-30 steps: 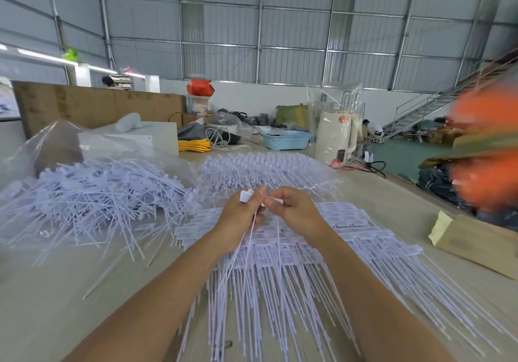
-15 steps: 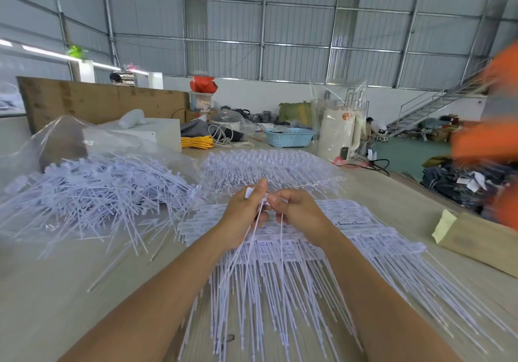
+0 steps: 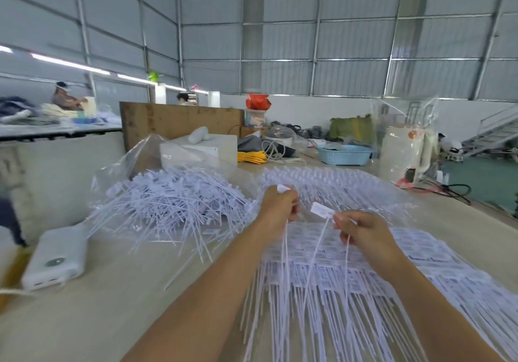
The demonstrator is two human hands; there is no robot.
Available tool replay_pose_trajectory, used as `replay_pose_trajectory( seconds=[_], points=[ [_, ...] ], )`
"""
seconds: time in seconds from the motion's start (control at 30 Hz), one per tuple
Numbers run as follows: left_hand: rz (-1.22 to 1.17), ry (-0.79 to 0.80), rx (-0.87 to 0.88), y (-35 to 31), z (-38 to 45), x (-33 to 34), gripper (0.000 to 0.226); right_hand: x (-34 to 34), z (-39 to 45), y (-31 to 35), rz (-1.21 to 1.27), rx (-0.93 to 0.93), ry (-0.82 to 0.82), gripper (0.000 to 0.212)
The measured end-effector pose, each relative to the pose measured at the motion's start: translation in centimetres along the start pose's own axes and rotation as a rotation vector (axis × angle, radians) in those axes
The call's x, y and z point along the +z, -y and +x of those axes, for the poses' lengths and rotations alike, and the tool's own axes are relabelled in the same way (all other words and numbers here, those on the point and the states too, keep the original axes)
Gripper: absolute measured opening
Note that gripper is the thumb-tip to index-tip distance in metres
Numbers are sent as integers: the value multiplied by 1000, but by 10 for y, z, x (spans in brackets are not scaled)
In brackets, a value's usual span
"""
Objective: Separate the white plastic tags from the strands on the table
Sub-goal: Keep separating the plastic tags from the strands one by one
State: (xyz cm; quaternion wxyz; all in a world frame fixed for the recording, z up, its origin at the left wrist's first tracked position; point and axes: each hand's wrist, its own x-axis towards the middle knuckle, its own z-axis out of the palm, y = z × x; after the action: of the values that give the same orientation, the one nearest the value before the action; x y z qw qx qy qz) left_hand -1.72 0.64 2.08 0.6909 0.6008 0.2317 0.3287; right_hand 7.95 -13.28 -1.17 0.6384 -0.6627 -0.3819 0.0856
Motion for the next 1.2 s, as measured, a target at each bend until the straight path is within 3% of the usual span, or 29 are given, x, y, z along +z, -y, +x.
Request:
replay_pose_trajectory(
  seconds=[0.13, 0.2, 0.27, 0.33, 0.4, 0.5, 0.6, 0.77, 0.93, 1.1, 1.2],
  points=[
    [-106, -88, -61, -32, 16, -45, 22, 1, 5, -7, 40, 19, -33, 24],
    [-26, -164, -58, -42, 24, -65, 28, 1, 6, -9, 60, 28, -39, 26],
    [284, -223, -46, -42, 34, -86, 32, 1, 7, -9, 84, 42, -47, 28],
    [711, -229, 2, -38, 39, -103, 13, 2, 7, -7, 108, 60, -57, 26],
    [1144, -172, 72, -29, 46, -118, 8, 4, 6, -5, 127, 70, -60, 23],
    [1475, -71, 110, -17, 58, -129, 30, 6, 4, -2, 114, 49, -48, 20],
    [1756, -49, 189, -12, 71, -130, 34, 6, 3, -1, 90, 24, -33, 20],
    [1971, -116, 225, -6, 84, -120, 37, 6, 3, -2, 39, 16, -2, 25],
    [2157, -73, 137, 21, 83, -121, 70, 4, 1, -2, 28, 33, 20, 27],
    [2212, -37, 75, 6, 68, -103, 56, 6, 2, -5, 46, 34, 16, 26],
    [2212, -94, 55, -20, 47, -78, 39, 7, 3, -5, 75, 38, 3, 24]
  ],
)
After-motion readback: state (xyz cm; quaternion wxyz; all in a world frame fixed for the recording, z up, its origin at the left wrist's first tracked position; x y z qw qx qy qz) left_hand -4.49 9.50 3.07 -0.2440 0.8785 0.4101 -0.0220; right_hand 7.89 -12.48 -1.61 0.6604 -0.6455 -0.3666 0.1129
